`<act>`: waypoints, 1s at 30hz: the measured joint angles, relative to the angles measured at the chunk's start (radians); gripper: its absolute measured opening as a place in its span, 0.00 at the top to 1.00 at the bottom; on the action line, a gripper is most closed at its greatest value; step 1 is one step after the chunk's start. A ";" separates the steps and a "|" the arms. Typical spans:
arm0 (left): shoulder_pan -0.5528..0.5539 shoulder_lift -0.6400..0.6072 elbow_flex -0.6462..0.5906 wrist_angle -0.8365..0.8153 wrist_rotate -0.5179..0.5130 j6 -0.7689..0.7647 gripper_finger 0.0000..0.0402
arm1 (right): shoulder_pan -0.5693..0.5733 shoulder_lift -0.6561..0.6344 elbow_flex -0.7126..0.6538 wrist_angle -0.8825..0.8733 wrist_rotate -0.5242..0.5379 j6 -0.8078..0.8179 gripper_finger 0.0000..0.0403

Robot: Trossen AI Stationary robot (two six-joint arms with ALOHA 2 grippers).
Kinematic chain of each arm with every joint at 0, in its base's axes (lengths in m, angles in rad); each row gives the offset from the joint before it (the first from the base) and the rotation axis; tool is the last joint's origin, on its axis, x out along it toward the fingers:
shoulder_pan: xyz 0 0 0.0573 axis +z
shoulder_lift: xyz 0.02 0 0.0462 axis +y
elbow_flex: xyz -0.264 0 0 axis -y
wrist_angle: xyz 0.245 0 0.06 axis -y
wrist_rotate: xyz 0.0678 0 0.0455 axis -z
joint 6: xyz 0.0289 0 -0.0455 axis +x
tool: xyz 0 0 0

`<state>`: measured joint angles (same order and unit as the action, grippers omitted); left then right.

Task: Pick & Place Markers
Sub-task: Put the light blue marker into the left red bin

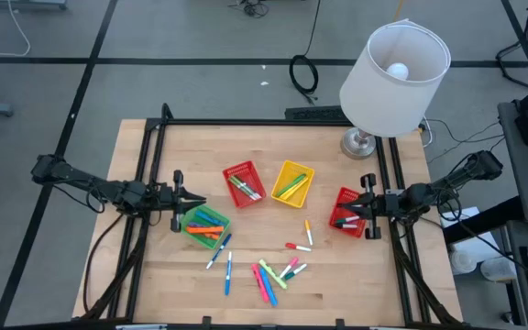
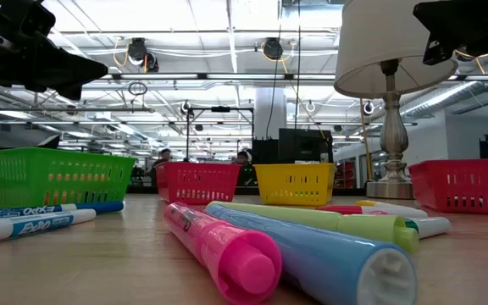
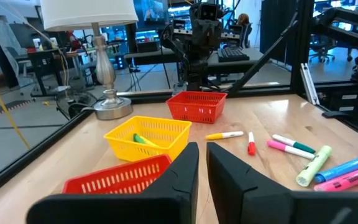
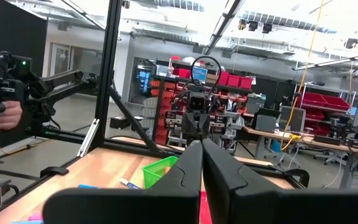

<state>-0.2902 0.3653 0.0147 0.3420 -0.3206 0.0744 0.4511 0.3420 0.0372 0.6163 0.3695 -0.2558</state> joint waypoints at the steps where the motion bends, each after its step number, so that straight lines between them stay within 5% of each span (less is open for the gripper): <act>1: 0.000 0.000 0.000 0.000 0.000 -0.001 0.90 | 0.000 0.000 0.000 0.000 0.000 0.000 1.00; 30: 0.000 0.000 0.001 0.008 -0.001 -0.031 0.90 | 0.000 0.009 0.000 0.000 0.057 -0.016 1.00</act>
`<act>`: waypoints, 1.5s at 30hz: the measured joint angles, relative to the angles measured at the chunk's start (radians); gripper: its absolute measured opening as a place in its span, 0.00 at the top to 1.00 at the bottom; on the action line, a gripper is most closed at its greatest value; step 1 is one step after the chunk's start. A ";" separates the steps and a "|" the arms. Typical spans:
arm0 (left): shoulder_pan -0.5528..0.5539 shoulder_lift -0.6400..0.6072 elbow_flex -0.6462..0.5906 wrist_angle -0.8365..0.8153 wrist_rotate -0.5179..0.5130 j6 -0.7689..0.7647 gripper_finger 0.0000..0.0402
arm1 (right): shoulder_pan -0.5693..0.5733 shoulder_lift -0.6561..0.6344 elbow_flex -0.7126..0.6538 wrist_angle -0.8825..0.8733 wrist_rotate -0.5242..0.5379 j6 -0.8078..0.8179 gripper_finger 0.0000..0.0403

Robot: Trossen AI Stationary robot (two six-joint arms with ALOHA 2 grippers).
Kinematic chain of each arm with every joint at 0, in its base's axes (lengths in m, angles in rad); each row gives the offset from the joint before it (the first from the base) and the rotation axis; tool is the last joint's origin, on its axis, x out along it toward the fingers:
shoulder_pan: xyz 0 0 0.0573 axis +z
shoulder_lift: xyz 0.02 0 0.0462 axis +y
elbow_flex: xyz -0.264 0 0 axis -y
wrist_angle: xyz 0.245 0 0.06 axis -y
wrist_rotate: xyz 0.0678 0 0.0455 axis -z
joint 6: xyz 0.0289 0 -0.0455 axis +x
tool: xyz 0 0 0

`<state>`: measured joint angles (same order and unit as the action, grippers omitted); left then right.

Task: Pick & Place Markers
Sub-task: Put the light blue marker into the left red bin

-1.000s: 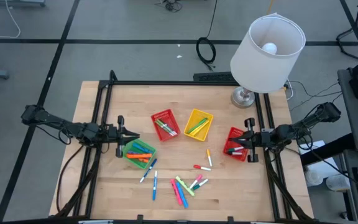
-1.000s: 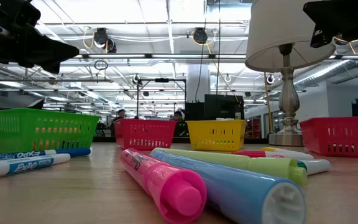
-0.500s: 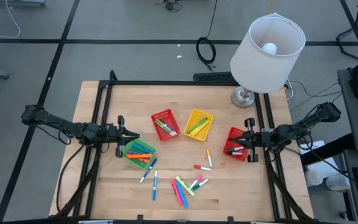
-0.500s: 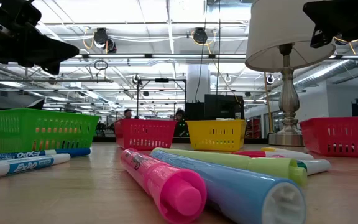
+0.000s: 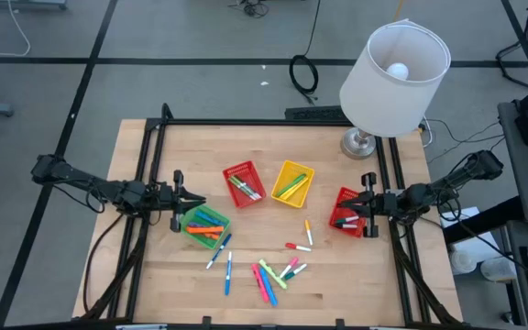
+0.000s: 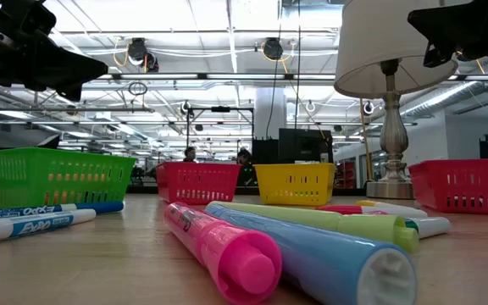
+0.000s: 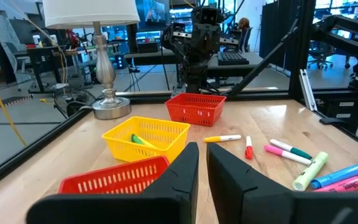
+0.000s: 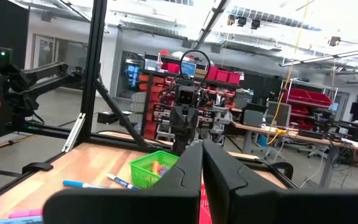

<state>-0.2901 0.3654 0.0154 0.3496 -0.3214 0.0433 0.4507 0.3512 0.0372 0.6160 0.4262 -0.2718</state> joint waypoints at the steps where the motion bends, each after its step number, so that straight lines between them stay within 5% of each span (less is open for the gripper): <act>1: 0.000 0.000 0.000 0.000 0.000 0.000 0.90 | 0.000 0.003 0.000 0.000 0.000 -0.002 1.00; 16: 0.000 0.000 0.000 0.015 0.000 0.000 0.90 | 0.000 0.043 0.000 0.001 0.128 0.011 1.00; 45: 0.000 0.000 0.000 0.022 -0.003 -0.016 0.90 | 0.000 0.043 0.000 0.047 0.128 0.017 1.00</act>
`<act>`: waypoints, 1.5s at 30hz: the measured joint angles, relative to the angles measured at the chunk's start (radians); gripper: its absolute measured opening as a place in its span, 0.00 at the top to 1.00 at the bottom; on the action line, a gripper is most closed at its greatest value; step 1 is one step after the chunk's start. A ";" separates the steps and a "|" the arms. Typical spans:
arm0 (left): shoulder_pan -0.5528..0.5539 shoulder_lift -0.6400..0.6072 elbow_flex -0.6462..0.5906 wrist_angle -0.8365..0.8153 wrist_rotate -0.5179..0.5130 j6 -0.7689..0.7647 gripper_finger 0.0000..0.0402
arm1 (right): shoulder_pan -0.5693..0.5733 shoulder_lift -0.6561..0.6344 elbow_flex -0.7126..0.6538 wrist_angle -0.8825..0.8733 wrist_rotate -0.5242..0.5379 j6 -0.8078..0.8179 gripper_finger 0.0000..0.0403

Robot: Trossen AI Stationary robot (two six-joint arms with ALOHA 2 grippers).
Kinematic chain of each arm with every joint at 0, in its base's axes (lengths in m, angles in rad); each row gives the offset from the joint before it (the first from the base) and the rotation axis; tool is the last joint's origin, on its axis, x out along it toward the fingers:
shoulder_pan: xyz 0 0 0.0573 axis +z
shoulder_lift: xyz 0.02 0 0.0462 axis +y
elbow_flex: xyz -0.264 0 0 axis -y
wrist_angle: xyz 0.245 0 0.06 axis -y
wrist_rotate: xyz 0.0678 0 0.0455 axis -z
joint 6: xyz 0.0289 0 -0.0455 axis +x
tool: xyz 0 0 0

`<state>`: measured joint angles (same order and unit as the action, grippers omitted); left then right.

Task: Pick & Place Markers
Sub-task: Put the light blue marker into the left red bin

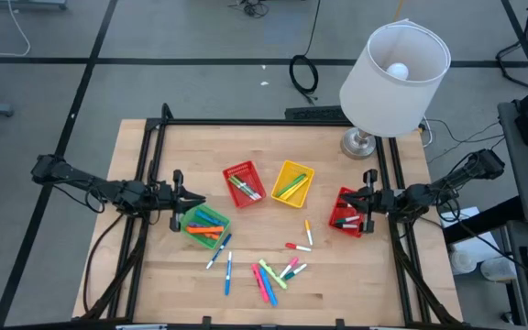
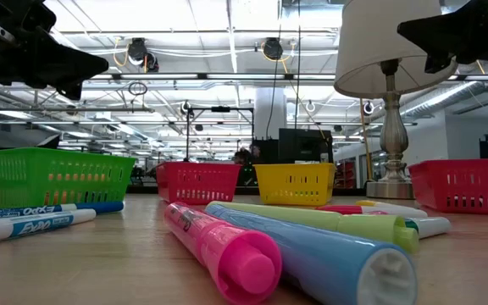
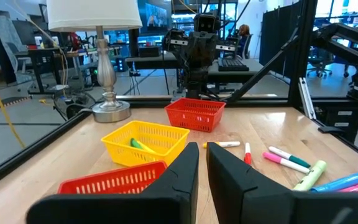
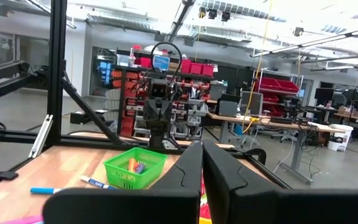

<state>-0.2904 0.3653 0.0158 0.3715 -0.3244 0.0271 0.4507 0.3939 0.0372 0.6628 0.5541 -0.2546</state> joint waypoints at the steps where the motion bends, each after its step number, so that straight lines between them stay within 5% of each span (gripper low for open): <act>1: 0.000 0.000 0.000 0.000 0.000 0.000 0.90 | 0.000 0.000 0.000 0.000 0.000 0.000 1.00; 45: 0.000 0.001 0.000 -0.009 0.000 0.017 0.90 | 0.000 0.000 0.000 0.050 -0.005 0.007 1.00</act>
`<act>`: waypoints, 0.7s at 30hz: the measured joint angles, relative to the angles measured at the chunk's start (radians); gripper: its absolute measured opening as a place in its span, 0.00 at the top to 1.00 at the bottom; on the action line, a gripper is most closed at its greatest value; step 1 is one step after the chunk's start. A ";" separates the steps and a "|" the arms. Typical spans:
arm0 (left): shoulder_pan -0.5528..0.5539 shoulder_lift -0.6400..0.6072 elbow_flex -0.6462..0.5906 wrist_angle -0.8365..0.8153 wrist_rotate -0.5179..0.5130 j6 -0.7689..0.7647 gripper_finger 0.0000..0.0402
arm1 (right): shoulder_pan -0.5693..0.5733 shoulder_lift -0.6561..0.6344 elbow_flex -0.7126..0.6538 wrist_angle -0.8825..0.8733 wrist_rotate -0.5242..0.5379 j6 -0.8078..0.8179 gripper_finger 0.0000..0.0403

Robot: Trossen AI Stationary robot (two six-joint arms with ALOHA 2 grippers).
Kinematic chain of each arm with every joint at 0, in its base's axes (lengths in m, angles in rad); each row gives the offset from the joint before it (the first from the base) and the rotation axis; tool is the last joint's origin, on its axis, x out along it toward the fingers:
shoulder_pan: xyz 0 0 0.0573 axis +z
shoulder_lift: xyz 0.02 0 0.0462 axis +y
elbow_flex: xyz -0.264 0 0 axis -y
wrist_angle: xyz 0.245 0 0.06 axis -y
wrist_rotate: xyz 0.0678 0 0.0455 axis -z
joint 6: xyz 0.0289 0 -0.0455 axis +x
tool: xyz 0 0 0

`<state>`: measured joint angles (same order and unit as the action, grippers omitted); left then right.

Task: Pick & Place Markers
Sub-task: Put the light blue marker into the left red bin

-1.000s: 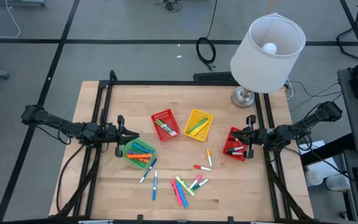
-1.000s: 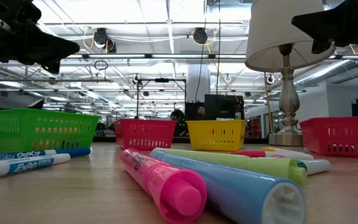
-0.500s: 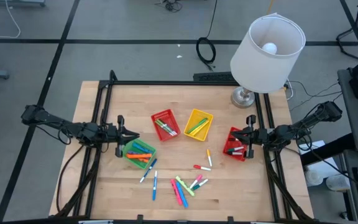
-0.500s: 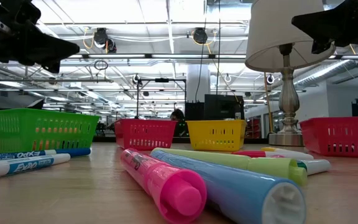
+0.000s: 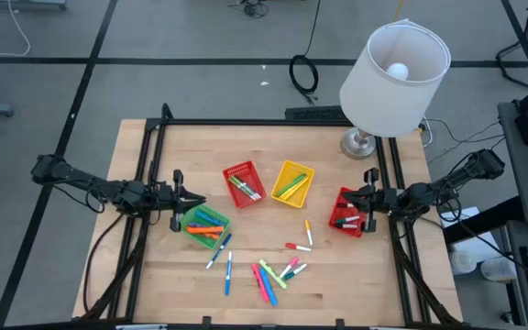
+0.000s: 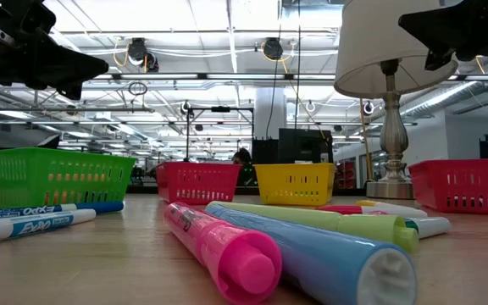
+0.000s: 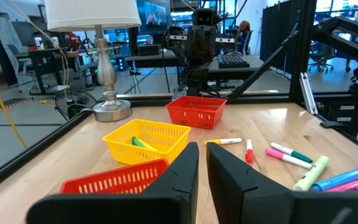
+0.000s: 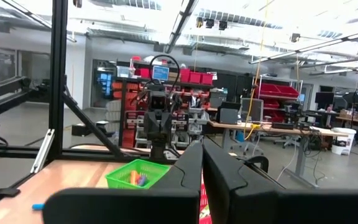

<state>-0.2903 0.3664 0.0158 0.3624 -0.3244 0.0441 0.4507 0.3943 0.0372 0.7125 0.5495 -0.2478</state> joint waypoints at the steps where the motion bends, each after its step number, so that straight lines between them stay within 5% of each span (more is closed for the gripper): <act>1: 0.000 0.000 0.000 0.000 0.000 0.000 0.90 | 0.000 0.000 0.000 0.001 0.000 0.000 1.00; 21: 0.000 0.000 0.000 -0.001 0.000 -0.027 0.90 | 0.000 0.049 0.001 0.025 0.001 0.079 1.00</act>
<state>-0.2904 0.3664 0.0154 0.3611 -0.3248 0.0169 0.4507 0.4433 0.0379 0.7373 0.5507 -0.1688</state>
